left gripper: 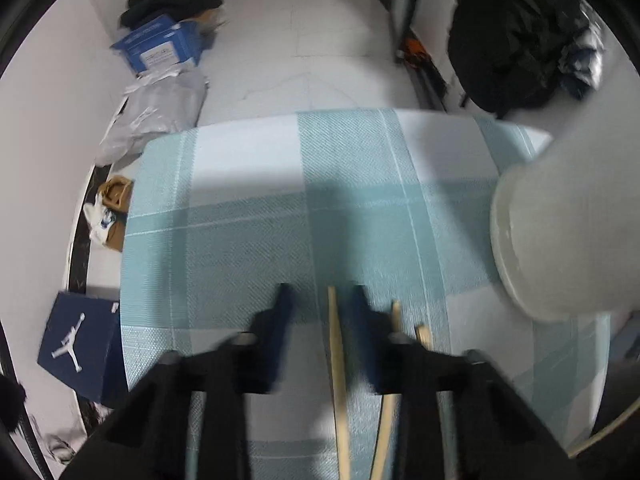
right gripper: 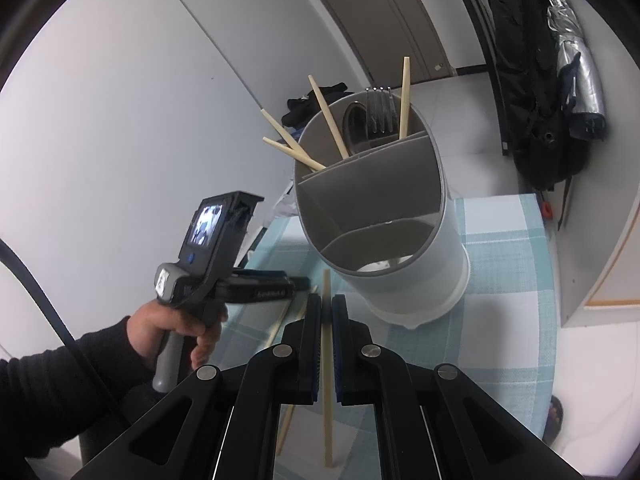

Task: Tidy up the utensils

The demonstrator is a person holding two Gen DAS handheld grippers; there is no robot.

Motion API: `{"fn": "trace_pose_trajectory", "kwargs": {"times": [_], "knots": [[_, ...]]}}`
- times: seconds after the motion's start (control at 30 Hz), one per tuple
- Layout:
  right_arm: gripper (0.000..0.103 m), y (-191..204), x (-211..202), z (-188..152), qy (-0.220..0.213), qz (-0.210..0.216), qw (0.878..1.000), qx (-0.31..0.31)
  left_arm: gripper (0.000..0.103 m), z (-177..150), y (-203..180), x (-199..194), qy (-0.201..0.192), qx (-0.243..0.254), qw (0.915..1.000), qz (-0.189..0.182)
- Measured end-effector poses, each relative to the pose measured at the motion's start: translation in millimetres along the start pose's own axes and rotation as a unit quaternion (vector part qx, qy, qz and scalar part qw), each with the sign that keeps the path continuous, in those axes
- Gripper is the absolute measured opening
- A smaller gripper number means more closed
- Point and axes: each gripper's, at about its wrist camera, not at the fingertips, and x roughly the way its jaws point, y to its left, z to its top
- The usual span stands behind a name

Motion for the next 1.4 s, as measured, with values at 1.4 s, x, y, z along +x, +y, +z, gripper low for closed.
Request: {"fn": "trace_pose_trajectory", "kwargs": {"times": [1.4], "knots": [[0.004, 38, -40, -8, -0.104, -0.102, 0.988, -0.051, 0.000, -65, 19, -176, -0.234, -0.073, 0.9594, -0.139]]}}
